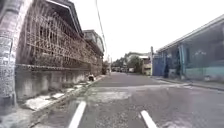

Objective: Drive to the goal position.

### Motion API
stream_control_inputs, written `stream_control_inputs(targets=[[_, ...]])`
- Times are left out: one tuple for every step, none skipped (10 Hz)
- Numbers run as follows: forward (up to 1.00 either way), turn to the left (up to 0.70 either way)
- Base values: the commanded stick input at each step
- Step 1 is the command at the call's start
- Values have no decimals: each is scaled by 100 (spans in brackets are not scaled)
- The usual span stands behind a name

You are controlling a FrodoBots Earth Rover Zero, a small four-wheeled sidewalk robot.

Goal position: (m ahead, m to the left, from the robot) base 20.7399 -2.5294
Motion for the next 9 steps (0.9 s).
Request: stream_control_inputs(targets=[[85,0],[85,0],[85,0],[85,0],[81,0],[71,0],[70,0],[70,0],[70,-22]])
